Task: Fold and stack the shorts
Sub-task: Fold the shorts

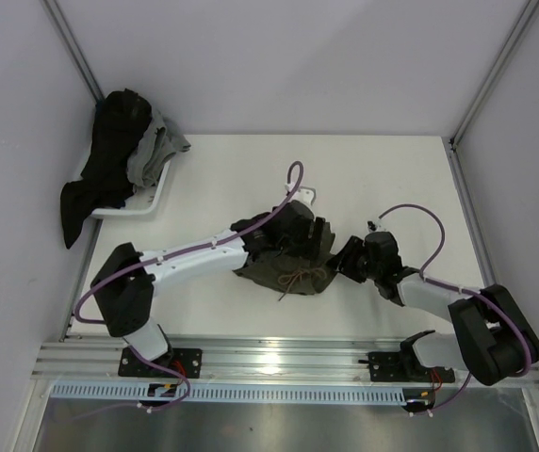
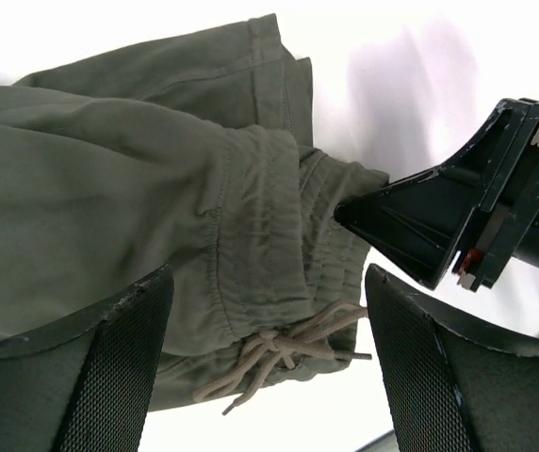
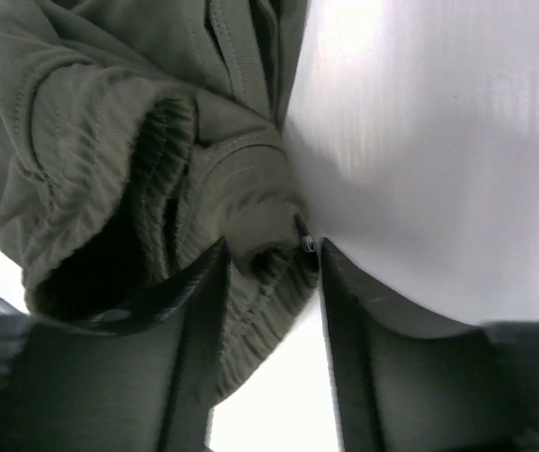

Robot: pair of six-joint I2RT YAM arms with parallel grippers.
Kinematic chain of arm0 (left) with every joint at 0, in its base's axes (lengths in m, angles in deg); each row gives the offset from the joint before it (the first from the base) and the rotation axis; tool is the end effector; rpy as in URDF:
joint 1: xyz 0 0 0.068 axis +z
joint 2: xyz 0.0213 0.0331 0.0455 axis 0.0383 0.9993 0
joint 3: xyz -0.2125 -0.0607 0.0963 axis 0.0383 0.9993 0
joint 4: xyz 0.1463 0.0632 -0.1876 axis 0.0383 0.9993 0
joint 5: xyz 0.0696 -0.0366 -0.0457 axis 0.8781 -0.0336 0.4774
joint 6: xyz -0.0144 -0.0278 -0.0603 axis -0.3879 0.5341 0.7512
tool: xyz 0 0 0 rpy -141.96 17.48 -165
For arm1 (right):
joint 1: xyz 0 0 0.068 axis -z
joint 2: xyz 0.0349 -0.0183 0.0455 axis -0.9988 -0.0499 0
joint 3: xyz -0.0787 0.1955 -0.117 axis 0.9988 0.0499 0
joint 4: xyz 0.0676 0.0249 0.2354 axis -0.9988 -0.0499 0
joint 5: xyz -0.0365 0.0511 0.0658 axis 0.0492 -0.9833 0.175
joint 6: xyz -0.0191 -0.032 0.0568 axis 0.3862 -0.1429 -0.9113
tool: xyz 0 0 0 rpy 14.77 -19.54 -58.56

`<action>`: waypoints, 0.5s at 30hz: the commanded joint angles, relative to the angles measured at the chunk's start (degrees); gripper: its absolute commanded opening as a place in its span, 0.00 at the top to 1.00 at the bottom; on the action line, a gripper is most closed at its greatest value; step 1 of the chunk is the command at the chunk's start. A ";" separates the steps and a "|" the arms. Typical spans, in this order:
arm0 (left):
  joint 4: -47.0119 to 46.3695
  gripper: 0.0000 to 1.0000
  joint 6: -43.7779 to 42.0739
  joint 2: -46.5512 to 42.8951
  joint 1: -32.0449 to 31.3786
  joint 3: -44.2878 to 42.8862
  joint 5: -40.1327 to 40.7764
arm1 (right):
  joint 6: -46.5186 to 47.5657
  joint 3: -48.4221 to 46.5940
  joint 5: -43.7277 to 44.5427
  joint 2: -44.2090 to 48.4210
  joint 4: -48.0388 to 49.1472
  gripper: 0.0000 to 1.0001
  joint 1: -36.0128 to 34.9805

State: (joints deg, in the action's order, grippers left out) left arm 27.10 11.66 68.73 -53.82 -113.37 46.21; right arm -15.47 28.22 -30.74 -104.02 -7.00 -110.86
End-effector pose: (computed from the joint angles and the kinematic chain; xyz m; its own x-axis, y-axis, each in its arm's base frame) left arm 0.2123 -0.2898 0.2238 -0.6910 0.1370 -0.7097 0.3988 0.8912 -0.2162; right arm 0.2190 0.1050 0.1120 -0.7646 0.4229 -0.4864 0.0483 0.7901 0.6111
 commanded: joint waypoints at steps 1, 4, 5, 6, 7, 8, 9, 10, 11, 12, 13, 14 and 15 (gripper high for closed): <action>2.65 0.16 -1.30 3.13 -1.73 -4.11 4.90 | -0.20 -1.07 -0.83 -1.36 7.02 0.58 0.52; 3.00 0.17 -1.56 4.81 -2.43 -5.43 5.96 | -0.82 -0.98 -0.74 -1.46 8.16 0.72 0.61; 3.09 0.17 -1.56 5.86 -2.61 -6.14 6.13 | -1.17 -0.64 -0.74 -1.19 8.60 0.76 0.61; 3.26 0.17 -1.56 6.56 -2.88 -6.40 6.92 | -1.34 -0.37 -0.74 -0.58 8.78 0.79 0.61; 3.53 0.17 -1.65 7.35 -3.40 -6.84 7.36 | -1.52 -0.11 -0.74 -0.23 8.87 0.86 0.52; 4.49 0.17 -1.56 8.84 -3.58 -8.15 7.89 | -1.70 0.16 -0.65 0.21 9.13 0.89 0.70; 4.84 0.17 -1.56 9.64 -3.84 -8.42 8.67 | -2.05 0.68 -0.65 1.08 9.22 0.91 0.70; 5.72 0.17 -1.56 10.34 -4.11 -9.30 9.12 | -2.14 0.95 -0.48 1.44 9.39 0.94 0.70; 6.07 0.17 -1.21 11.74 -4.11 -10.18 9.47 | -2.31 1.21 -0.47 1.88 9.57 0.96 0.70; 6.60 0.17 -0.95 12.45 -4.11 -10.45 9.91 | -2.40 1.47 -0.56 2.15 9.57 0.97 0.79; 7.13 0.17 -0.60 13.07 -4.20 -11.06 10.17 | -2.40 1.56 -0.65 2.58 9.74 0.99 0.79; 7.74 0.17 -0.33 13.86 -4.20 -11.93 10.52 | -2.49 1.74 -0.82 2.85 10.01 1.00 0.79; 8.36 0.17 0.02 15.26 -4.20 -12.99 11.05 | -2.75 2.00 -0.91 3.29 10.18 1.00 0.79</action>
State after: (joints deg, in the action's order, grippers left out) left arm 32.94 11.29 81.88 -57.66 -122.20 53.86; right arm -17.64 29.61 -31.74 -102.60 -0.33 -110.34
